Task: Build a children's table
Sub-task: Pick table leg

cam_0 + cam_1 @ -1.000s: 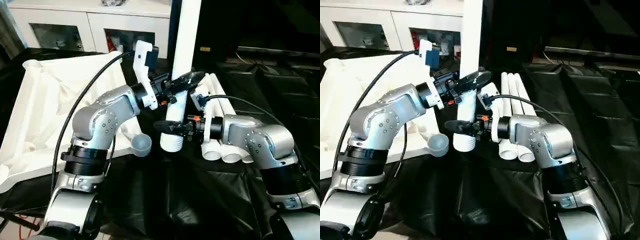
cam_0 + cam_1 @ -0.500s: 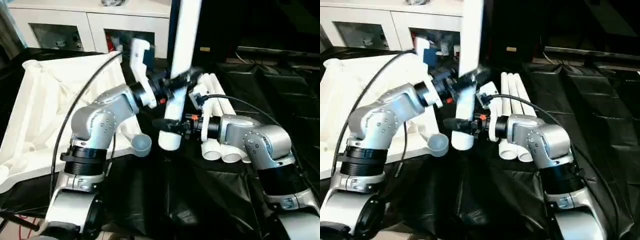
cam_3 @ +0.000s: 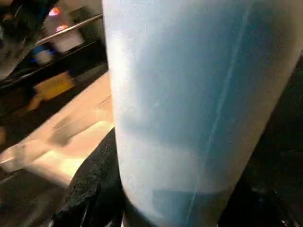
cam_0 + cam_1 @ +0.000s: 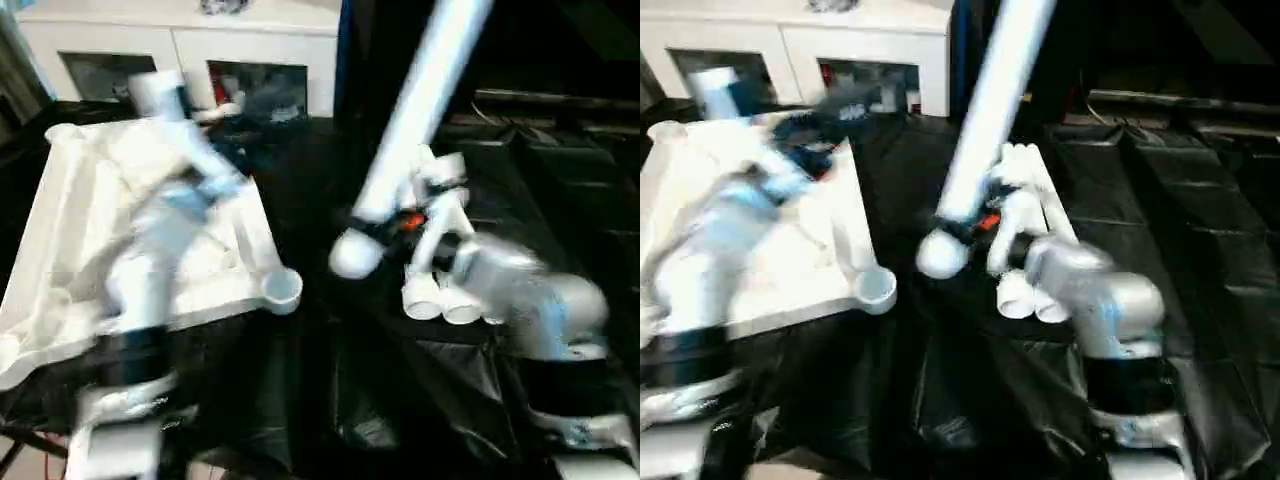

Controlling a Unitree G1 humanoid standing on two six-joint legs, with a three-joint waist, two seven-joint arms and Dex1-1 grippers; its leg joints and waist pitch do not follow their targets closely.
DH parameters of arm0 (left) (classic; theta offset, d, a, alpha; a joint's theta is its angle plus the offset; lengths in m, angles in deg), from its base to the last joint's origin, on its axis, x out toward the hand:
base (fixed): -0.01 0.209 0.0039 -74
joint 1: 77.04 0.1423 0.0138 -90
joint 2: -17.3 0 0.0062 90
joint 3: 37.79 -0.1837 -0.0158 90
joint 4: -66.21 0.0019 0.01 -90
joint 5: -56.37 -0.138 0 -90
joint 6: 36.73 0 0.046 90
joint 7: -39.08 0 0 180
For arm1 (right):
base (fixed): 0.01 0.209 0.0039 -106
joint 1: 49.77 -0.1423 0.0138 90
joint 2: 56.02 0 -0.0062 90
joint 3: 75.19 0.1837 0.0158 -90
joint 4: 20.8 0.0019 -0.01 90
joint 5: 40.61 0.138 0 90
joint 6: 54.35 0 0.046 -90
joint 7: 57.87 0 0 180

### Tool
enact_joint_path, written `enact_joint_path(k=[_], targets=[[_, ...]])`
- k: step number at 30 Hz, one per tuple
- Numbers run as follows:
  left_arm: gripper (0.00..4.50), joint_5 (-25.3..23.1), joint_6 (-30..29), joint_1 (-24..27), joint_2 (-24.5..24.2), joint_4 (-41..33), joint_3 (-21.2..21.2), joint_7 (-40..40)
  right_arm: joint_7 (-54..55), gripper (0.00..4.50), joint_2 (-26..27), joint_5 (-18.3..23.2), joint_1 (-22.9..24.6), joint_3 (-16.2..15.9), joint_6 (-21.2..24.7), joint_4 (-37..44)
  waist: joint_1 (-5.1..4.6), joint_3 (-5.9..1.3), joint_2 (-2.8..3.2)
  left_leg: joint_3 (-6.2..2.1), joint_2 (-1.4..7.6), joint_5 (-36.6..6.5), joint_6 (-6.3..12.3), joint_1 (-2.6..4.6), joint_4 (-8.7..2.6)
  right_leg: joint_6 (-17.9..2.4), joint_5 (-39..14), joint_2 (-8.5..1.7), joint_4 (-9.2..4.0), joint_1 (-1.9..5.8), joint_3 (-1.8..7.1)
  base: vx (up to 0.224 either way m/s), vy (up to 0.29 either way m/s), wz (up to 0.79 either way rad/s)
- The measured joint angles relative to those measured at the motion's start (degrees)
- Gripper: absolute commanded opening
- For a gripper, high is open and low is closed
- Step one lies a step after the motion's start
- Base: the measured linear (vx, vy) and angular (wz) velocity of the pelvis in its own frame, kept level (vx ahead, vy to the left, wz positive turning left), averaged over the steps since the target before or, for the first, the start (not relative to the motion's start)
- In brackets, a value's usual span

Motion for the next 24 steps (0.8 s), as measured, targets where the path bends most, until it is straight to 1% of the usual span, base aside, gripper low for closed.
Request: enact_joint_path(k=[2, 3, 6, 7, 8, 9, 10, 11, 12, 13, 14, 15, 16, 17, 18, 19, 20, 21, 22, 24], targets=[[3.02, -4.0, 1.3, 3.3, -2.1, -1.8, -1.4, -1.8, 3.4, 1.93, 3.1, 1.3, 0.5, 2.6, 1.7, 1.7, -0.35, -0.06, 0.1, 0.0, 0.0, 0.0, 0.0, 0.04, -0.03, 0.0, 0.0, 0.01, -0.01, 0.0, 0.02, 0.0, 0.0, 0.0], [3.02, -6.2, 1.9, 4.9, -2.6, -1.9, -2.0, -2.9, 4.4, 1.93, 3.9, 2.1, 1.3, 3.1, 2.7, 2.6, -0.52, -0.02, 0.18, 0.0, 0.0, 0.0, 0.0, 0.02, -0.03, 0.0, 0.0, 0.01, -0.01, 0.0, 0.02, 0.0, 0.0, 0.0], [3.02, -9.5, 2.8, 7.6, -3.9, -2.0, -2.5, -5.2, 6.5, 1.93, 3.9, 2.6, 2.3, 3.1, 4.0, 2.8, -0.56, 0.0, 0.22, 0.0, -0.01, 0.0, 0.0, 0.0, -0.01, 0.0, 0.0, 0.01, -0.02, 0.0, 0.03, 0.0, 0.0, 0.0], [3.02, -10.7, 3.3, 8.2, -4.3, -2.1, -2.7, -5.8, 7.3, 1.93, 3.9, 2.3, 2.3, 3.0, 3.9, 2.9, -0.56, 0.02, 0.24, 0.0, -0.01, 0.0, -0.01, -0.02, -0.01, 0.1, 0.0, 0.0, -0.02, -0.01, 0.02, 0.0, 0.0, 0.0], [3.02, -12.4, 4.2, 9.3, -5.1, -2.6, -3.3, -6.8, 8.9, 1.93, 4.3, 0.6, 2.4, 2.8, 3.0, 3.3, -0.62, -0.01, 0.28, 0.0, -0.01, 0.0, -0.01, 0.0, -0.01, 0.1, 0.0, 0.0, -0.02, -0.01, 0.05, 0.0, 0.0, 0.0], [3.02, -14.2, 4.6, 11.0, -5.5, -3.3, -3.8, -7.7, 10.8, 1.93, 4.7, -1.3, 2.6, 3.0, 1.1, 3.9, -0.71, -0.03, 0.33, 0.0, -0.02, 0.0, -0.01, 0.0, -0.02, 0.1, 0.0, 0.0, -0.02, 0.0, 0.05, 0.0, 0.0, 0.0], [3.02, -15.2, 4.6, 12.2, -5.5, -3.5, -4.1, -8.4, 12.1, 1.93, 4.8, -2.5, 2.7, 3.1, -0.1, 4.1, -0.74, -0.02, 0.33, 0.0, -0.03, 0.0, -0.02, 0.01, -0.02, 0.1, 0.0, 0.0, -0.02, 0.0, 0.05, 0.0, 0.0, 0.0], [3.02, -16.0, 4.6, 13.8, -5.3, -4.0, -4.3, -9.1, 13.6, 1.93, 5.3, -4.4, 3.2, 2.9, -3.1, 4.1, -0.81, -0.03, 0.33, 0.0, -0.02, 0.0, -0.02, 0.01, -0.04, 0.1, 0.0, 0.0, -0.05, -0.01, 0.04, 0.0, 0.0, 0.0], [3.02, -16.2, 4.7, 16.1, -4.3, -5.1, -4.4, -9.9, 15.7, 1.93, 6.5, -7.3, 4.2, 3.0, -8.2, 4.3, -0.93, -0.02, 0.34, 0.0, -0.02, 0.0, -0.02, -0.02, -0.04, 0.1, 0.0, 0.0, -0.06, -0.01, 0.04, 0.0, 0.0, 0.0], [3.02, -16.7, 5.0, 18.1, -3.4, -6.0, -4.4, -10.8, 17.6, 1.93, 7.0, -9.7, 5.1, 2.8, -11.6, 4.7, -1.05, -0.02, 0.34, 0.0, -0.03, 0.0, -0.02, -0.06, -0.05, 0.1, -0.1, 0.0, -0.1, -0.04, 0.05, 0.0, 0.0, 0.0], [3.02, -17.2, 5.2, 19.7, -2.9, -6.4, -4.6, -11.3, 18.8, 1.93, 7.0, -11.0, 5.8, 2.8, -13.4, 5.0, -1.12, -0.02, 0.33, 0.0, -0.03, 0.0, -0.02, -0.1, -0.05, 0.1, -0.1, 0.0, -0.1, -0.06, 0.03, 0.0, 0.0, 0.0], [3.02, -17.7, 5.7, 21.4, -2.0, -7.2, -4.5, -12.4, 20.0, 1.93, 7.2, -11.5, 6.8, 3.1, -13.6, 6.3, -1.25, -0.03, 0.29, -0.01, -0.02, 0.0, -0.01, -0.11, -0.07, 0.1, 0.0, 0.0, -0.16, -0.06, 0.02, 0.0, 0.0, 0.0], [3.02, -17.9, 5.9, 21.9, -1.5, -7.4, -4.5, -13.1, 20.7, 1.93, 7.6, -11.5, 7.6, 3.6, -13.3, 7.2, -1.26, -0.03, 0.29, -0.01, -0.02, 0.0, 0.0, -0.12, -0.08, 0.1, 0.0, 0.01, -0.16, -0.06, 0.02, 0.0, 0.0, 0.0], [3.02, -18.1, 6.1, 22.0, -1.1, -7.5, -4.5, -13.8, 21.6, 1.93, 7.6, -11.5, 8.2, 3.8, -12.3, 8.0, -1.29, -0.03, 0.26, -0.01, -0.02, 0.0, -0.01, -0.11, -0.08, 0.2, 0.0, 0.01, -0.16, -0.06, 0.03, 0.0, 0.0, 0.0], [3.02, -18.3, 6.6, 22.0, -0.5, -8.2, -4.5, -14.7, 22.8, 1.93, 6.7, -11.8, 9.1, 3.5, -9.5, 9.3, -1.35, -0.03, 0.25, -0.01, -0.04, 0.0, -0.01, -0.08, -0.09, 0.2, 0.0, 0.01, -0.17, -0.05, 0.06, 0.0, 0.0, 0.0], [3.02, -18.4, 7.0, 22.0, -0.3, -8.8, -4.5, -15.0, 23.4, 1.93, 6.5, -11.7, 9.5, 3.5, -8.2, 9.4, -1.45, -0.04, 0.24, -0.01, -0.04, 0.0, -0.01, -0.07, -0.08, 0.3, 0.0, 0.01, -0.18, -0.04, 0.07, 0.0, 0.0, 0.0], [3.02, -18.6, 7.4, 22.0, 0.0, -9.2, -4.5, -15.7, 24.3, 1.93, 7.4, -11.6, 10.0, 4.4, -7.4, 9.5, -1.49, -0.05, 0.22, 0.0, -0.05, 0.0, -0.01, -0.05, -0.09, 0.3, 0.0, 0.01, -0.18, -0.04, 0.1, 0.0, 0.0, 0.0], [3.02, -19.4, 8.1, 22.0, 0.4, -9.6, -4.8, -16.6, 25.6, 1.93, 9.4, -10.7, 11.0, 6.5, -7.2, 9.4, -1.48, -0.05, 0.21, 0.0, -0.05, 0.0, -0.01, -0.03, -0.11, 0.3, 0.0, 0.01, -0.18, -0.04, 0.1, 0.0, 0.0, 0.0], [3.02, -19.7, 8.1, 22.1, 0.4, -9.9, -5.2, -16.9, 26.0, 1.93, 9.8, -10.5, 11.7, 7.1, -7.3, 9.2, -1.48, -0.05, 0.22, 0.0, -0.06, 0.0, -0.01, -0.04, -0.11, 0.3, 0.1, 0.01, -0.19, -0.05, 0.12, 0.0, 0.0, 0.0], [3.02, -20.0, 8.4, 23.4, 0.5, -11.4, -5.8, -17.0, 25.9, 1.93, 9.1, -10.8, 12.8, 7.2, -8.5, 8.6, -1.62, -0.05, 0.21, 0.01, -0.08, 0.0, -0.01, -0.05, -0.1, 0.3, 0.1, 0.0, -0.21, -0.05, 0.17, 0.0, 0.0, 0.0]])
